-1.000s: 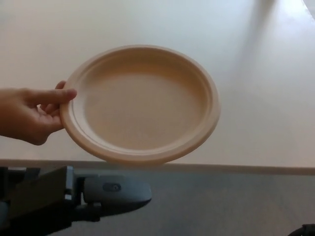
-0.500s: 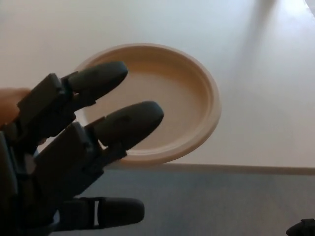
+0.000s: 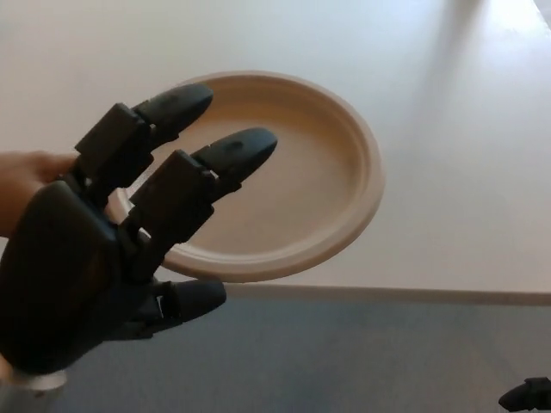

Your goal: A person passes a plate to the robot and the robot grabs it with its left hand and places it at the centre of the table infront of it

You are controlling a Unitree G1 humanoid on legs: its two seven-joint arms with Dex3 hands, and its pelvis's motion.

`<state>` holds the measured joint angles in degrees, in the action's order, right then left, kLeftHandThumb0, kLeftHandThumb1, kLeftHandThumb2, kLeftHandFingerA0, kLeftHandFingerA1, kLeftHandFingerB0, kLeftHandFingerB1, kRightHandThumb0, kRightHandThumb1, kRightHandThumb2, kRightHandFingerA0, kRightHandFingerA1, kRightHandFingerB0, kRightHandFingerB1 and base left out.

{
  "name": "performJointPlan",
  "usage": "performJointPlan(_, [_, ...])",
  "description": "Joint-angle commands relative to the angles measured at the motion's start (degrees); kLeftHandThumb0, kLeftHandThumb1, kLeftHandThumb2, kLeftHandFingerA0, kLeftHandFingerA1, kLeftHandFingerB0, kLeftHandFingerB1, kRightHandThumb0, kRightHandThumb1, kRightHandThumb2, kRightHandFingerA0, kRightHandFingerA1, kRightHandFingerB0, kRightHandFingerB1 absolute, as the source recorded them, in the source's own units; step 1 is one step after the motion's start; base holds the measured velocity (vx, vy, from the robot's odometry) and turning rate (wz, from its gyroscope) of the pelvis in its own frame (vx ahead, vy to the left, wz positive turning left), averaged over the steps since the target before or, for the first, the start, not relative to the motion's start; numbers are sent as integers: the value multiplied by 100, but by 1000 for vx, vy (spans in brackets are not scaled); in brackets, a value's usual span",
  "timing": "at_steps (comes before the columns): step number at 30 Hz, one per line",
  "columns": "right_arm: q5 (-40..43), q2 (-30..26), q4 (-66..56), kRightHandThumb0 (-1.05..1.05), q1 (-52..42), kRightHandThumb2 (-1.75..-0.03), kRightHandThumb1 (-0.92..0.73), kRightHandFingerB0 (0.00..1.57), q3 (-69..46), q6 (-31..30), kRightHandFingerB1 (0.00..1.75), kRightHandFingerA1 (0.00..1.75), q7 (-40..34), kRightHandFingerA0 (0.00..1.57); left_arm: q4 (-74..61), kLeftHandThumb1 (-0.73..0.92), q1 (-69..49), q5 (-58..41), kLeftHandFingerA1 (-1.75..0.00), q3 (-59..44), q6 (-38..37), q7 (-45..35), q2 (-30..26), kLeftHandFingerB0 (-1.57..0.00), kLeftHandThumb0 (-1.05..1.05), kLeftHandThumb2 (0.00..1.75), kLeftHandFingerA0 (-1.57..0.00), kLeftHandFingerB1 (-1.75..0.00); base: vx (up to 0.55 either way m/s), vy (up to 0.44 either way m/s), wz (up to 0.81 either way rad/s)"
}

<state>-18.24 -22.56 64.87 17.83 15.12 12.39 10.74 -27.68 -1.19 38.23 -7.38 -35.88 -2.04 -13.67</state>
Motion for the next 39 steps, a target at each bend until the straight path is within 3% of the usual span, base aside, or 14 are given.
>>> performJointPlan(1, [-52,-121,83,-56,97,-58,-61,36,-11,-75,45,62,114,56,450,15,194,1352,-47,266,972,-458,-279,-1,-38,84,0,-48,0,0,0])
performJointPlan(2, [-62,-124,78,-57,99,-88,-47,30,-1,-82,55,67,116,51,505,15,226,1438,-47,297,1001,-442,-302,-1,-38,84,0,-49,0,0,0])
performJointPlan(4, [-51,-109,78,-55,145,-57,-61,36,-10,-111,45,61,126,56,664,15,381,1587,-47,386,1115,-481,-397,-1,-38,84,0,-49,0,0,0])
performJointPlan(9, [-10,-106,70,-56,181,-86,-46,33,-44,-98,56,69,153,54,907,47,615,1681,-37,601,1423,-690,-516,-7,-84,83,-11,-31,0,0,0])
performJointPlan(12, [-22,-111,68,-55,168,-58,-61,40,-37,-86,46,64,147,57,1018,14,647,1716,-47,754,1566,-718,-578,-1,-38,83,0,-48,0,0,0])
performJointPlan(14, [-61,-116,76,-55,172,-59,-60,39,-6,-86,45,63,132,57,1030,55,665,1770,-28,858,1705,-782,-622,-10,-86,58,-16,-27,0,0,0])
performJointPlan(15, [-53,-107,108,-55,182,-58,-60,38,-16,-92,44,62,126,57,1112,14,720,1921,-46,933,1752,-699,-641,-1,-38,84,0,-49,0,0,0])
performJointPlan(20, [5,-129,48,-56,126,-87,-46,33,-67,-62,55,68,164,52,1298,28,914,2363,-45,1205,2141,-540,-626,-2,-38,91,0,-49,0,0,0])
performJointPlan(23, [-17,-127,31,-57,133,-87,-46,32,-55,-100,55,68,151,52,1626,59,1068,2586,-45,1327,2199,185,-575,-15,-63,80,-37,-41,0,0,0])
performJointPlan(24, [-27,-126,50,-55,144,-59,-60,39,-47,-105,44,61,151,56,1864,57,1146,2403,-103,1325,2030,529,-541,-38,-18,57,-107,-34,0,0,0])
performJointPlan(26, [-41,-127,80,-54,155,-58,-60,39,-35,-100,44,61,150,57,2333,52,1317,2123,-118,1343,1726,1192,-495,-44,-21,62,-111,-39,0,0,0])
performJointPlan(29, [-49,-135,38,-55,161,-58,-61,38,-23,-59,45,62,158,57,2615,55,1465,2146,-53,1382,1574,1575,-566,-71,-18,57,-113,-41,0,0,0])
performJointPlan(30, [-56,-128,43,-55,162,-59,-62,39,-20,-80,44,60,135,57,2780,54,1494,2182,-132,1426,1424,1912,-605,-92,-27,56,-101,-49,0,0,0])
performJointPlan(39, [-10,-108,59,-59,215,-89,-48,34,-53,-100,56,67,189,52,2744,50,1435,2246,-155,1520,1441,2219,-704,-76,-19,57,-89,-103,0,0,0])
